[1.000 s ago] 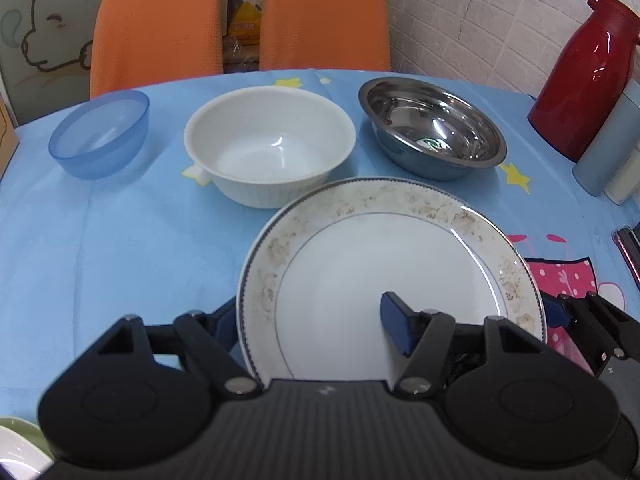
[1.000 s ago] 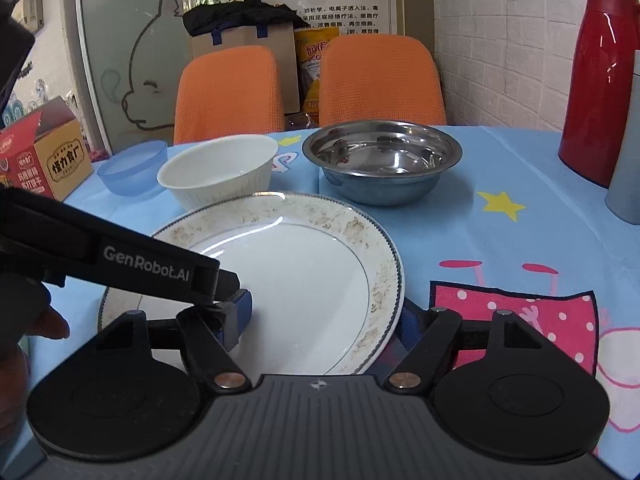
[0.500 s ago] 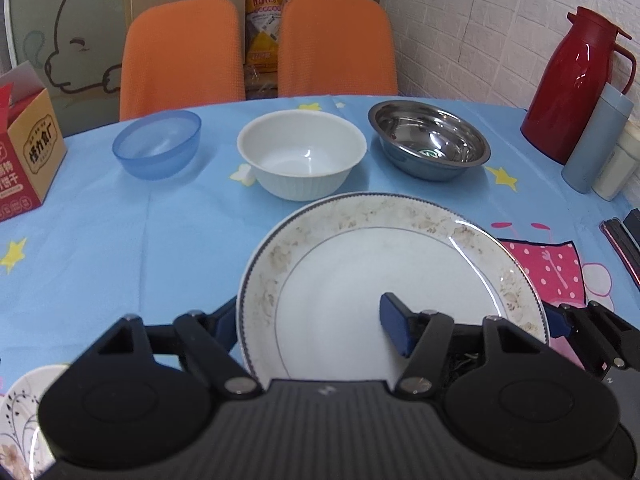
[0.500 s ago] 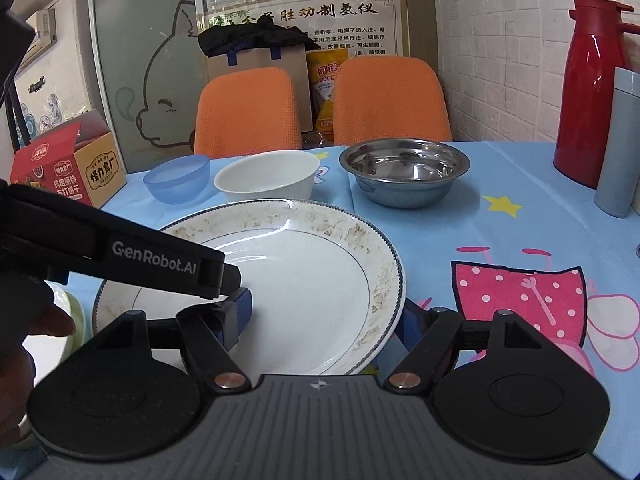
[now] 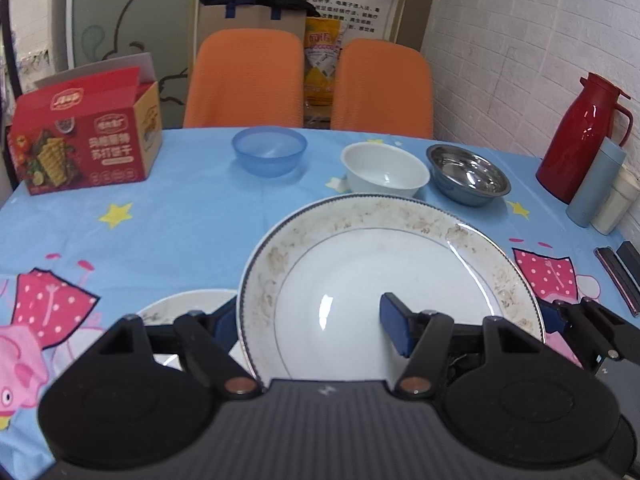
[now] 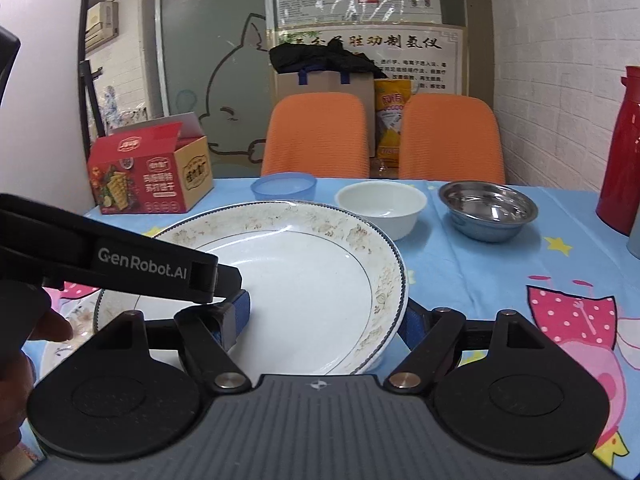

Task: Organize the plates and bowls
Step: 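Carry the gold-rimmed plate onto the plate stack and release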

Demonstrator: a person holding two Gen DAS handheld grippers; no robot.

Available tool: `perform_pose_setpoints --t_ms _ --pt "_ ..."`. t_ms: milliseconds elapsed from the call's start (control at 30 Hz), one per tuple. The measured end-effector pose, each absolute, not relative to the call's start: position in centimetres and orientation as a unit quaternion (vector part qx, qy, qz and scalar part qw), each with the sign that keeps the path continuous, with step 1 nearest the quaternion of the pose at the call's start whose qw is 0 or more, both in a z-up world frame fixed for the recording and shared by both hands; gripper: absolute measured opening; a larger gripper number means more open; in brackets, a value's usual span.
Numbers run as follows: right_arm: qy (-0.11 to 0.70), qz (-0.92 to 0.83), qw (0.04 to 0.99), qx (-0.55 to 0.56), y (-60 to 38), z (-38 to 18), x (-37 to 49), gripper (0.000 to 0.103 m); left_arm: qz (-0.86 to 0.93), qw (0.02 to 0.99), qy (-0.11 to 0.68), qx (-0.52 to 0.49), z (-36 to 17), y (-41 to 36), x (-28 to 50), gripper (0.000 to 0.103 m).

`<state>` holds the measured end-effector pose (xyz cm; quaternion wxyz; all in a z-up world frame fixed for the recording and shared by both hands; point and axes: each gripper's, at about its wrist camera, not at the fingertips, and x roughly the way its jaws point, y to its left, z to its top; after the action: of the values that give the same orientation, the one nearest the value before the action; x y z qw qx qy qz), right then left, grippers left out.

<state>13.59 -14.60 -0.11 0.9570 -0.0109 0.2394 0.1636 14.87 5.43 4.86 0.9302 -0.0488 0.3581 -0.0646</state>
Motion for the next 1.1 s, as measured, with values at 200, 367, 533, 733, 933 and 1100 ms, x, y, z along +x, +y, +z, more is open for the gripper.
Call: perform_pose_setpoints --t_ms 200,367,533,733,933,1100 --pt "0.25 0.221 0.942 -0.035 -9.4 -1.2 11.9 0.103 -0.004 0.928 0.366 -0.064 3.3 10.9 11.9 0.062" --pt "0.269 0.251 0.929 -0.049 -7.1 -2.3 11.1 0.103 0.02 0.921 0.379 -0.081 1.8 13.6 10.9 0.062" --pt "0.269 0.249 0.929 -0.059 -6.4 -2.6 11.1 0.103 0.012 0.924 0.372 -0.089 1.3 14.0 10.5 0.063" --pt "0.268 0.251 0.928 -0.065 -6.6 -2.9 11.5 0.103 0.009 0.931 0.351 -0.096 1.3 14.4 10.4 0.065" --pt "0.267 0.258 0.927 -0.049 -7.0 -2.9 11.4 0.103 0.029 0.96 0.274 -0.042 4.0 14.0 9.2 0.072" --pt "0.248 0.256 0.933 -0.042 -7.5 -2.3 11.0 0.103 0.025 0.962 0.271 -0.029 4.4 13.4 9.4 0.073"
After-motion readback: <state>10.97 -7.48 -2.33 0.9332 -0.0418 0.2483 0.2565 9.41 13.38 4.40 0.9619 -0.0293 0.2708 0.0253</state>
